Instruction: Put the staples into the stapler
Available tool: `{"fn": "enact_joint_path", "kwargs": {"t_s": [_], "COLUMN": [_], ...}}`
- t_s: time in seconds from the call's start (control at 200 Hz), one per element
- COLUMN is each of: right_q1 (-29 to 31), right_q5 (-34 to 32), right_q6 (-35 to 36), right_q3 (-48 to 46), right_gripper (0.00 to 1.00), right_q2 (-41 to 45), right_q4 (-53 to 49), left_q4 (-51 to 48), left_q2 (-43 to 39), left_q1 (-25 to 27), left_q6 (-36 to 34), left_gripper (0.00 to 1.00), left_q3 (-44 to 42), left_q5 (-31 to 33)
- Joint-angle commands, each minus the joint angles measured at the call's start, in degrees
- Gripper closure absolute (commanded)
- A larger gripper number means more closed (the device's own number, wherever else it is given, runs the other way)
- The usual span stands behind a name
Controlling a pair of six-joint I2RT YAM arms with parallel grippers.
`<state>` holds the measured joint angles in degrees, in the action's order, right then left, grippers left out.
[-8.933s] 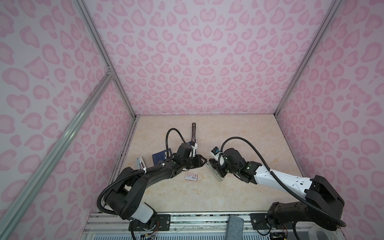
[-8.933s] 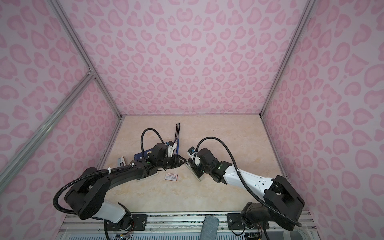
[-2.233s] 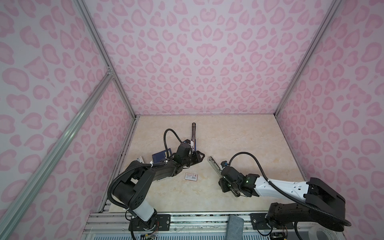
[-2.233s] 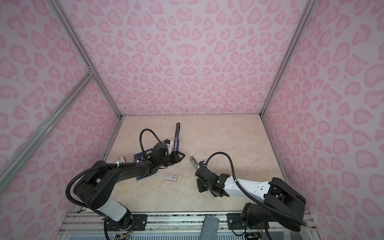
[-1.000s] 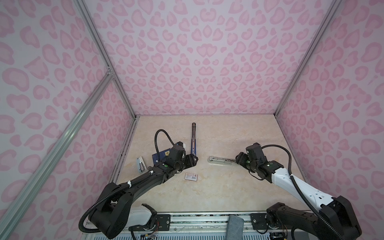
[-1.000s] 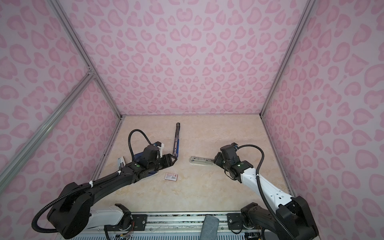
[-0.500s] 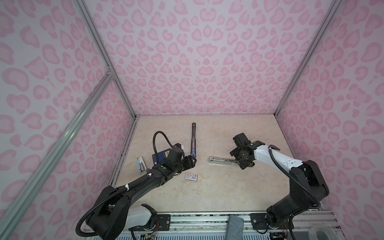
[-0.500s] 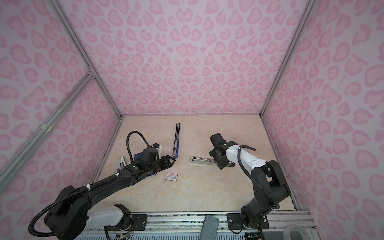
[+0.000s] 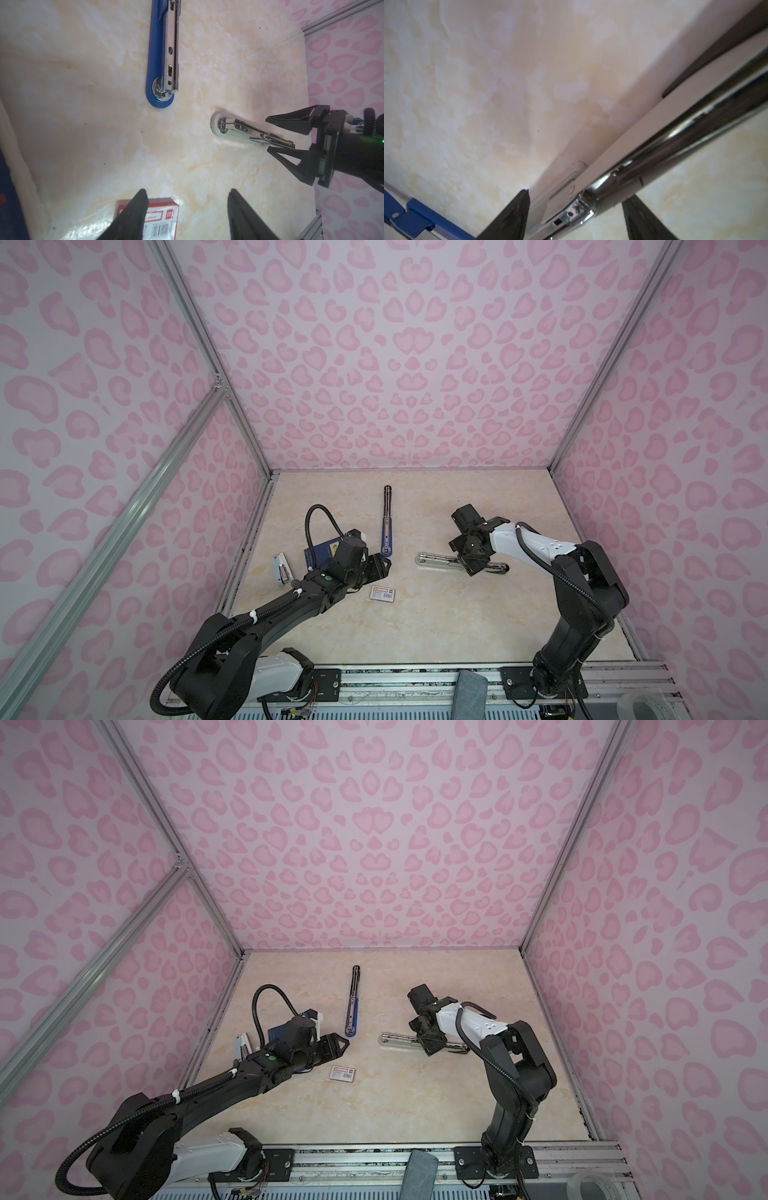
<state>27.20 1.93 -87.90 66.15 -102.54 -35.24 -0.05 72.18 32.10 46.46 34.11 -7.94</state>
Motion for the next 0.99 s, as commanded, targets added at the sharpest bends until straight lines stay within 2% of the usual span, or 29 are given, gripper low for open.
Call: {"fn": "enact_joint_path", "kwargs": {"t_s": [0.0,0.125,0.215,0.345,0.46,0.7,0.99], "right_q1": [-0.1,-0.1,0.1,0.3,0.1,0.2,2.5], "right_q5": [-0.5,1.1,1.8,1.0,1.0,0.5,-5.7], "right_q6": [-0.5,0.2,2.0,5.4,10.4,29.6,49.5], "right_q3": [1.1,1.9,3.0,4.7,8.7,28.4,51.3], "right_gripper": [0.30,0.36,0.44,0.63,0.71,0.78,0.79], "right_q2": [-2.3,-4.9,-6.4,-7.4,-10.4,-24.1,-37.6], "right_q4": [0.5,1.8,2.6,3.1,1.1,-10.8,-22.1], "left_q4": [0.6,0.6,0.5,0.2,-0.3,-2.3,-6.0], "left_q2": [0.2,0.2,0.2,-0.1,-0.8,-3.0,-6.8], "left_q1": [0.0,0.0,0.0,0.0,0.0,-0.9,-2.2], "left_q6": [0.0,-0.1,-0.1,-0.1,-0.4,-1.0,-1.7], "left_gripper": [0.36,0.36,0.37,0.37,0.37,0.37,0.37], "left_q3": [-0.1,-0.5,-0.6,-0.8,-0.8,-1.0,-1.7], "left_q5": [0.3,0.7,0.9,1.2,1.6,2.3,3.4]}}
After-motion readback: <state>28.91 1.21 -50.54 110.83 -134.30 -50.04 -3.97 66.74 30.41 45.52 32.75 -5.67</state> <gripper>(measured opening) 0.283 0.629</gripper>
